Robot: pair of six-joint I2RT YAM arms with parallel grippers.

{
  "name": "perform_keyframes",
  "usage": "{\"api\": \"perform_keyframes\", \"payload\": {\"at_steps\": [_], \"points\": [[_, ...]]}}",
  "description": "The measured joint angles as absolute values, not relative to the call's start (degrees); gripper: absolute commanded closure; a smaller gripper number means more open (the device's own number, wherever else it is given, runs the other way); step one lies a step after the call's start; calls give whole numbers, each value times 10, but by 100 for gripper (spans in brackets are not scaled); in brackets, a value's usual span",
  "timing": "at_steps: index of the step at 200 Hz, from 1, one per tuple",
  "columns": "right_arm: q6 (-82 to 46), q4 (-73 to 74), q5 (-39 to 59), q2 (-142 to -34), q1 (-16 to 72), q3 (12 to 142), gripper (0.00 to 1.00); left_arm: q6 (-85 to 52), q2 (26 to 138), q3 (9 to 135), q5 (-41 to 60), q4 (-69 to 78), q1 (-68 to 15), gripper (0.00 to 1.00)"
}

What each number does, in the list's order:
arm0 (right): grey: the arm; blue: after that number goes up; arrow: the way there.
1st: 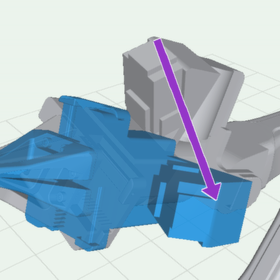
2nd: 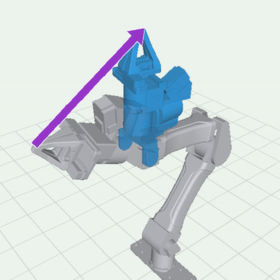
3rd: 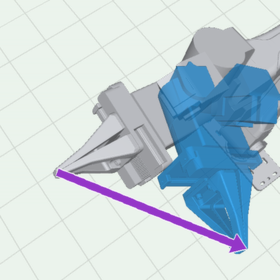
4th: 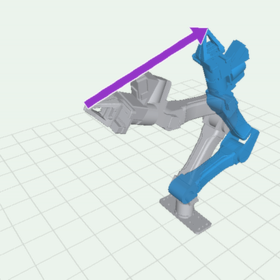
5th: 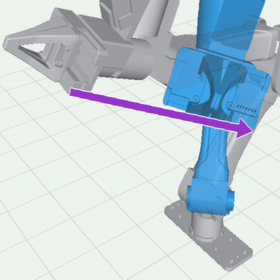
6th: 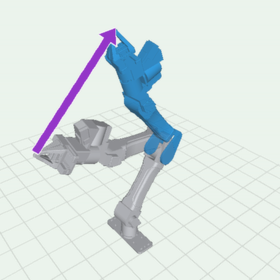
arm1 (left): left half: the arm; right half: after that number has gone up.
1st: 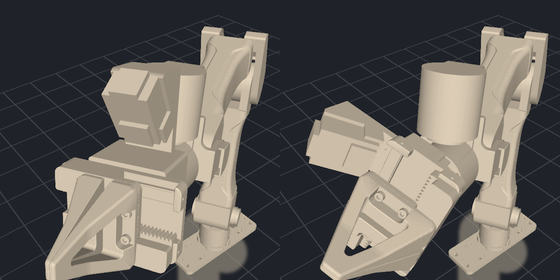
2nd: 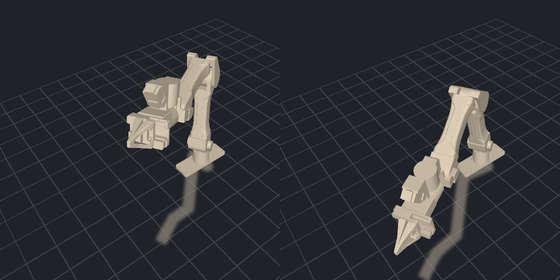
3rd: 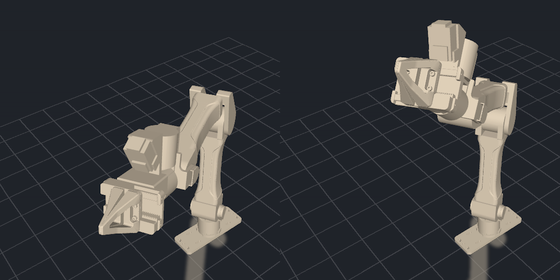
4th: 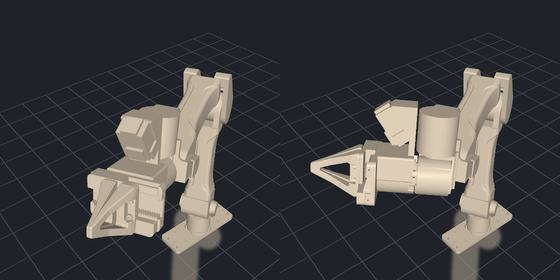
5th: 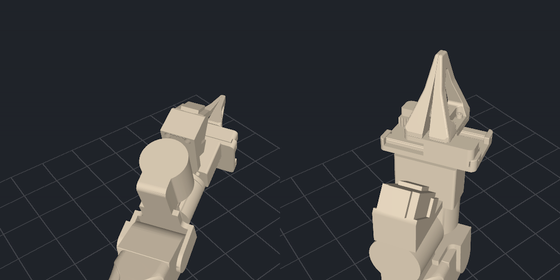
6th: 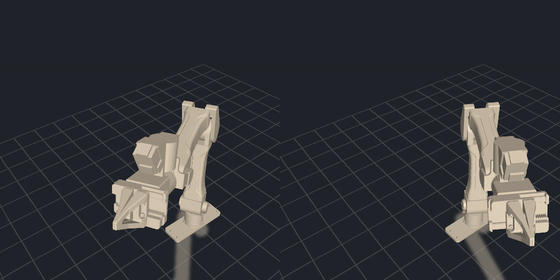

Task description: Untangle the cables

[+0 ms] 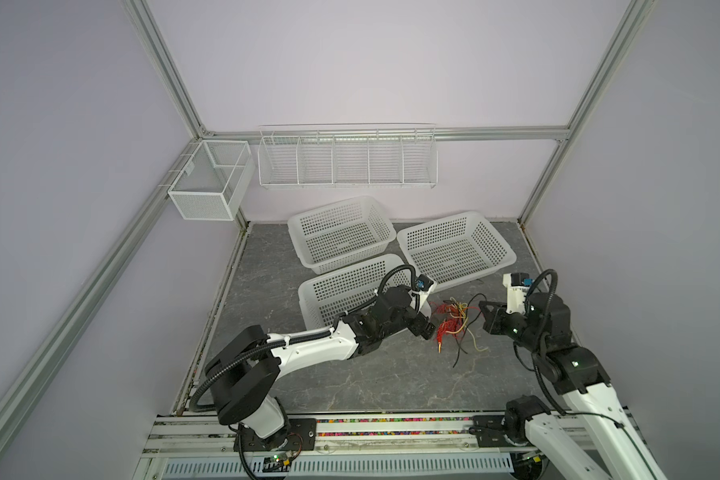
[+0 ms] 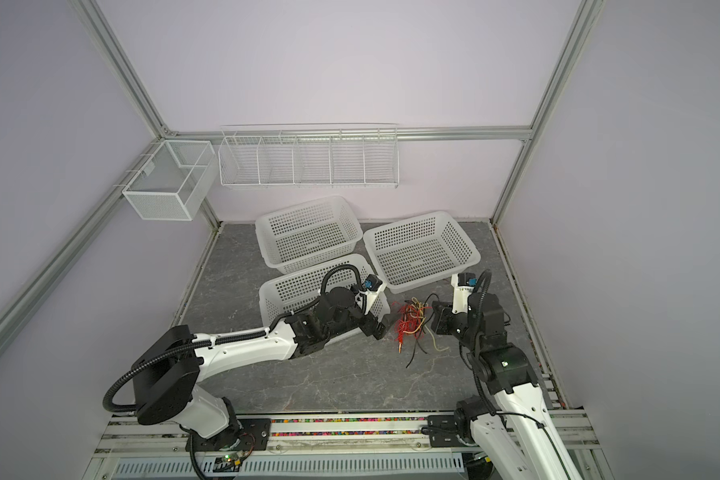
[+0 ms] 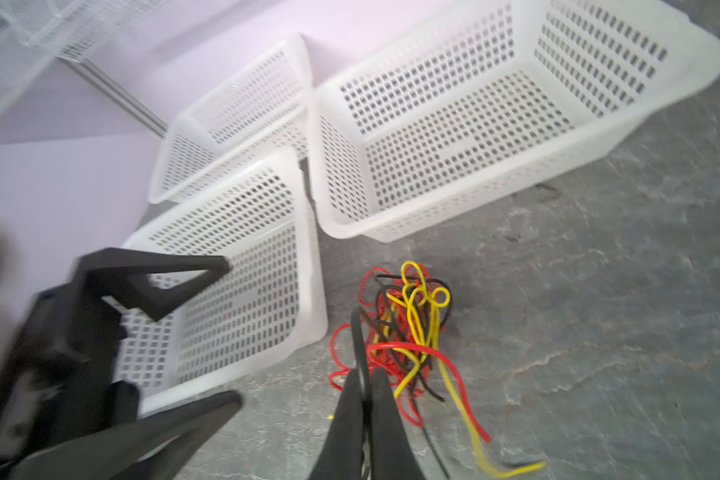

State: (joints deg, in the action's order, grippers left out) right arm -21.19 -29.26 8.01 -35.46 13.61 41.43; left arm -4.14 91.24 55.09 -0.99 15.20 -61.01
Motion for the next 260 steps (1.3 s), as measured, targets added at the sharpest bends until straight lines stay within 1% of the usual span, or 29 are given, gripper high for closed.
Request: {"api": "perform_keyframes", "payload": {"at_steps": [31,57,101,141,145,157,171,185,201,227,245,248,256,260], "points": [[-201,-272,155,-345,136,444,94,-43,917,555,-4,157,-610,1],[-199,-257,194,-355,136,470,94,-43,917,560,-3,167,-610,1],[-199,-220,239,-386,137,484,94,-35,917,584,-1,182,-610,1],[-202,-187,263,-420,140,480,94,-16,932,636,7,200,-610,0],[-203,-184,265,-423,140,480,94,-14,937,643,9,203,-610,1],[-206,-172,270,-433,142,479,94,-13,950,658,12,208,-607,9],[-207,-161,274,-444,143,479,94,-15,966,669,14,213,-603,29],[-208,-152,281,-456,145,479,94,-18,980,673,15,220,-597,44],[-208,-144,286,-469,147,479,94,-21,990,673,19,226,-590,63],[-208,-140,283,-485,149,479,94,-34,997,678,33,230,-579,100],[-208,-138,269,-493,149,477,93,-39,997,684,41,232,-576,100],[-208,-138,265,-494,149,477,91,-39,997,684,41,232,-576,100],[-208,-139,252,-497,149,477,82,-42,997,684,44,232,-575,100],[-210,-140,244,-498,149,477,80,-43,997,685,44,232,-575,100]]}}
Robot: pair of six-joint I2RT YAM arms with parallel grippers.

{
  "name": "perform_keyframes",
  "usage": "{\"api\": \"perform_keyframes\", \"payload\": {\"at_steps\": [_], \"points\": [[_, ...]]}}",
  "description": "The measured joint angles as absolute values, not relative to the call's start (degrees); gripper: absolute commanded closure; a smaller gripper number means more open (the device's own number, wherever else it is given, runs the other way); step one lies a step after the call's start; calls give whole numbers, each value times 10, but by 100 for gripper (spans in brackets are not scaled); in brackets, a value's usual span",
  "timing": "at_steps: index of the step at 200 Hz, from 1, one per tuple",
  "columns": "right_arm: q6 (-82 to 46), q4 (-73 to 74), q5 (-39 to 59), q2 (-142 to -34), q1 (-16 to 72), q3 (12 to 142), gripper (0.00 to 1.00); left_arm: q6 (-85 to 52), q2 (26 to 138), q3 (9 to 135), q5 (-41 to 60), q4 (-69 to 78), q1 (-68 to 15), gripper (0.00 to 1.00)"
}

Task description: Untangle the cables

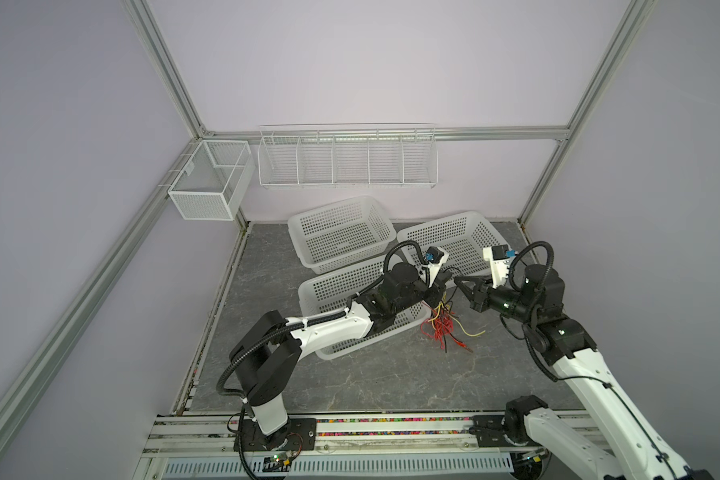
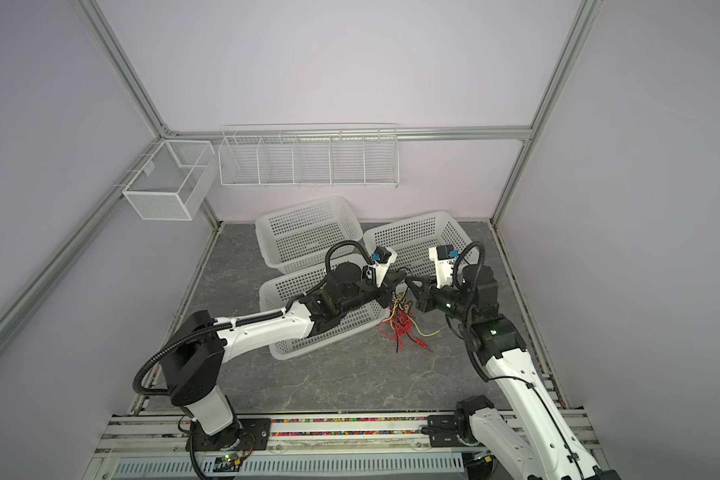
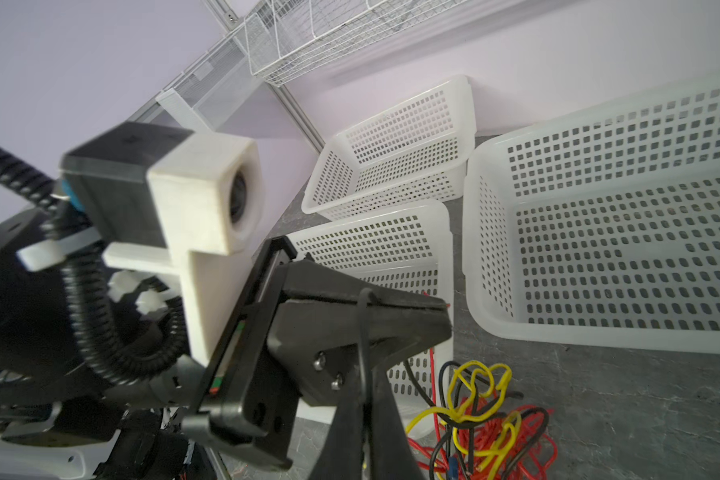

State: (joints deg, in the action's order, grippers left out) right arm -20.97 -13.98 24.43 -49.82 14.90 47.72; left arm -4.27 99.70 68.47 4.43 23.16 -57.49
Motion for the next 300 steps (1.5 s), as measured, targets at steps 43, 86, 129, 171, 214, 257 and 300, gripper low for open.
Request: {"api": "perform_keyframes", "payload": {"at_steps": [43,86,129,171,214,257,300], "points": [[-216,-184,114,-509,143,460,57,-55,997,685,46,227,-571,100],[-227,-211,56,-490,131,379,35,-60,997,689,45,208,-570,100],[-229,-190,95,-456,131,311,27,-69,997,706,46,191,-569,100],[-237,-159,138,-445,131,269,16,-76,997,707,65,190,-569,100],[-244,-94,180,-457,147,267,13,-101,999,718,91,190,-569,100],[-260,-48,156,-543,171,270,21,-139,1007,726,130,207,-569,100],[-280,-32,96,-604,192,288,80,-171,1017,726,161,215,-569,100]]}}
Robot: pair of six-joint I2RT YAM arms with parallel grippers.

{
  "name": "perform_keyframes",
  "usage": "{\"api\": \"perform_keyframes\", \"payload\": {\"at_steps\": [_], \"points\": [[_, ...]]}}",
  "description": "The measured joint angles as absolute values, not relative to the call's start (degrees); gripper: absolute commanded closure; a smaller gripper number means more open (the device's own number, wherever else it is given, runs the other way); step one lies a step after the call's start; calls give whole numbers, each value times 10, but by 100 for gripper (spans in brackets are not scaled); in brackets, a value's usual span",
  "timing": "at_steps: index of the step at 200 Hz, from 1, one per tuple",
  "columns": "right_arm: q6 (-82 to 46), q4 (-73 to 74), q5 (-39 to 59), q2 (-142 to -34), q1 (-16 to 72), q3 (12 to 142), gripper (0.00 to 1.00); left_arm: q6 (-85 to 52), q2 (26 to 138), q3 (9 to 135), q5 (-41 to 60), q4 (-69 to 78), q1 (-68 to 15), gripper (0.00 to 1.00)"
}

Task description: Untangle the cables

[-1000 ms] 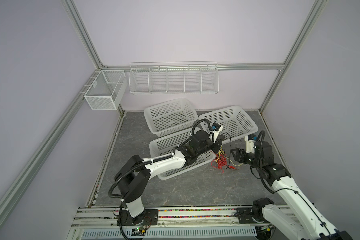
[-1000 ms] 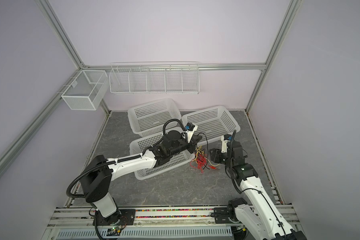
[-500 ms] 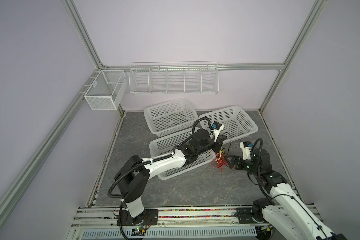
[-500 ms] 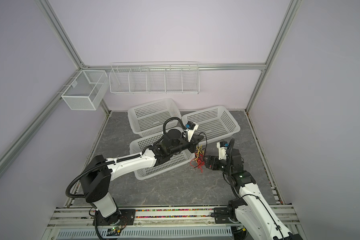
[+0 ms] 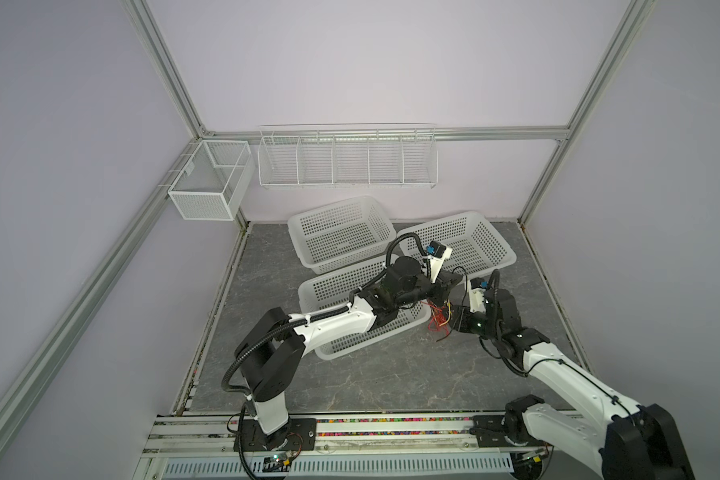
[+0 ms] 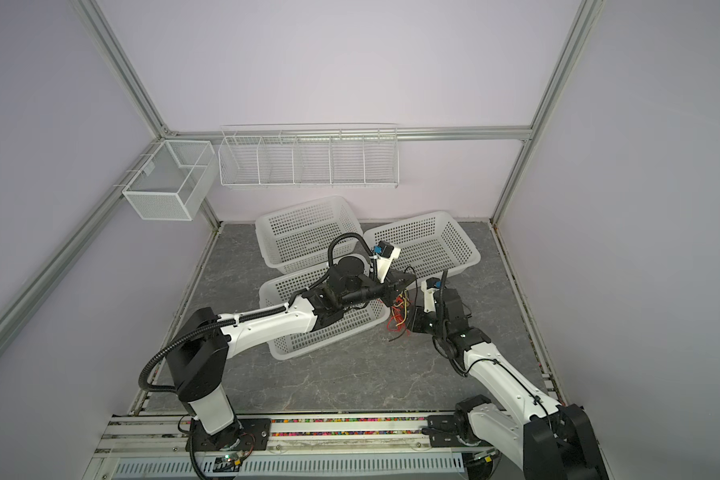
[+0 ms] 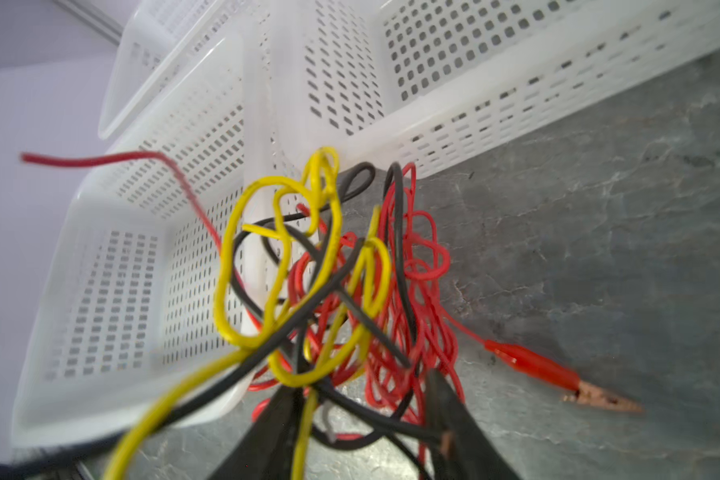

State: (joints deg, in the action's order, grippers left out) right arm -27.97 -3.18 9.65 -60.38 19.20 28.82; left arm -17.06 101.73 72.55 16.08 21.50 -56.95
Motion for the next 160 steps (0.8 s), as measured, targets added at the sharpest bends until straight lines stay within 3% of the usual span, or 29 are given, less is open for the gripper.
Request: {"api": "perform_keyframes", "payload": {"at_steps": [16,82,160], "points": [[-291,-38,62,-611,194,295,94,-175,1017,726,164,216,-569,100],[-307,-127,-61,-608,194,292,94,-156,980,726,118,151,-569,100],[-311,-161,-100,-585,192,281,94,-84,835,726,-40,29,-569,100]]}}
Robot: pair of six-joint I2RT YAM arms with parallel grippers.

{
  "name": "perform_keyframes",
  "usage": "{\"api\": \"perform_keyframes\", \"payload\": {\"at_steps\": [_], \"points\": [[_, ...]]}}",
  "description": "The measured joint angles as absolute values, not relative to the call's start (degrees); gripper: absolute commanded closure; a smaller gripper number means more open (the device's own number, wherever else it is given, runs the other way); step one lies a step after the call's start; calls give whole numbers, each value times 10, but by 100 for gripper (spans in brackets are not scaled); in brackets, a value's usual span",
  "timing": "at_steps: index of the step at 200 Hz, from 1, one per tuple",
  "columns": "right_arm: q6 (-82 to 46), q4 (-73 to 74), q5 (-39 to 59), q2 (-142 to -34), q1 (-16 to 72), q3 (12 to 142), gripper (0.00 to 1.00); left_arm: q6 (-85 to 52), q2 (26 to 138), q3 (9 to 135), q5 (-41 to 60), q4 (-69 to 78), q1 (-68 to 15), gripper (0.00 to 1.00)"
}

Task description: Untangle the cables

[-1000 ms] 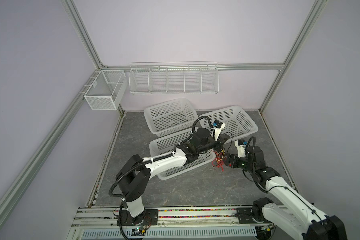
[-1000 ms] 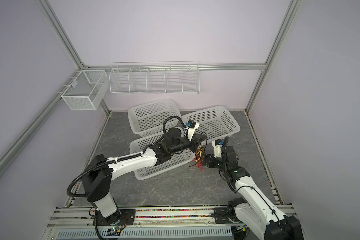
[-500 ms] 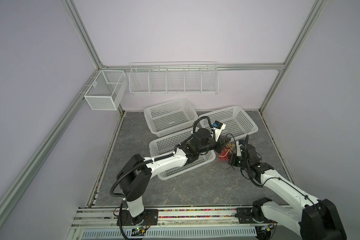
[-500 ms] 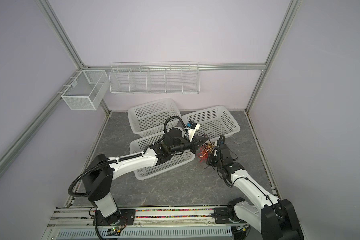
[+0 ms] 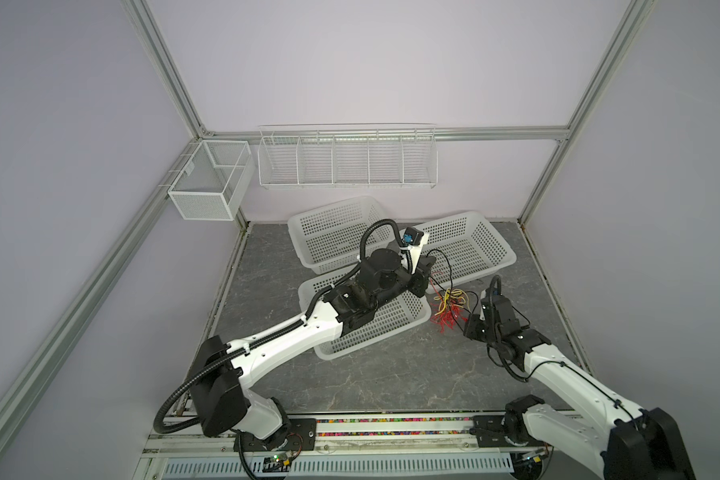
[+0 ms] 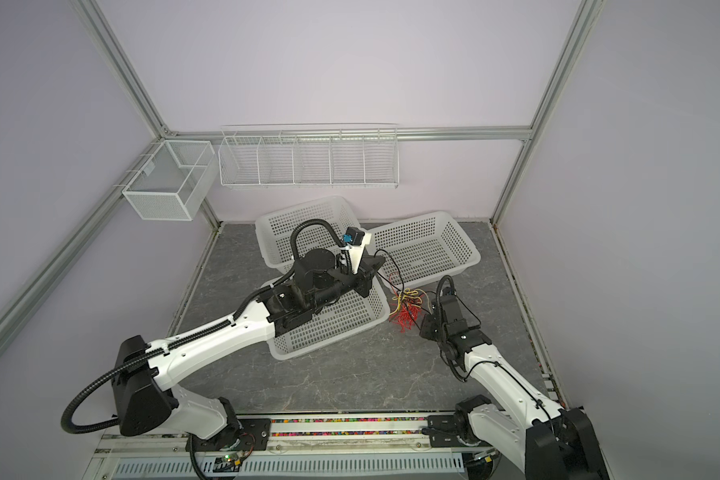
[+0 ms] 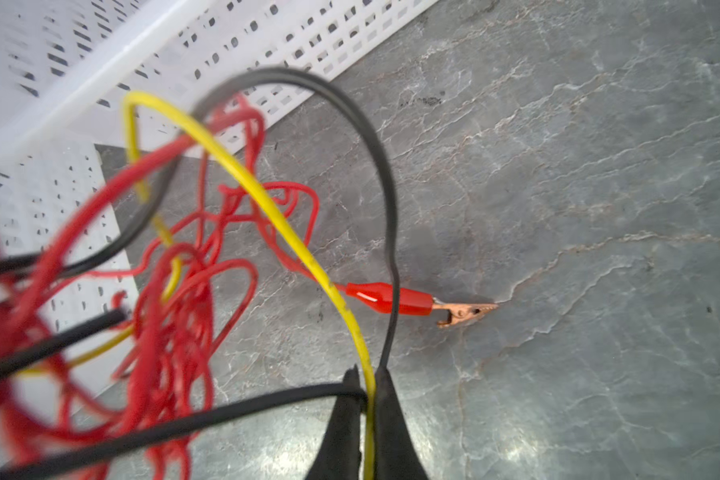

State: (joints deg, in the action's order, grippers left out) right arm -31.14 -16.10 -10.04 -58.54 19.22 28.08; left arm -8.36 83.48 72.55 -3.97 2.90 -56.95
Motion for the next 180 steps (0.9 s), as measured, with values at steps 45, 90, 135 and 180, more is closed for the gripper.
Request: {"api": "perform_keyframes", "payload": {"at_steps": [45,90,135,180], "points": [[-314,-169,-109,-585,191,281,94,-63,812,726,-73,3,-569,100],[-288,-186,-65,-545,188,282,79,-60,828,731,-54,-1,-566,100],[-230,-204,30,-461,188,303,49,-71,890,748,-10,14,-565,100],[-220,-169,94,-414,188,301,32,-75,906,774,13,13,-565,100]]}}
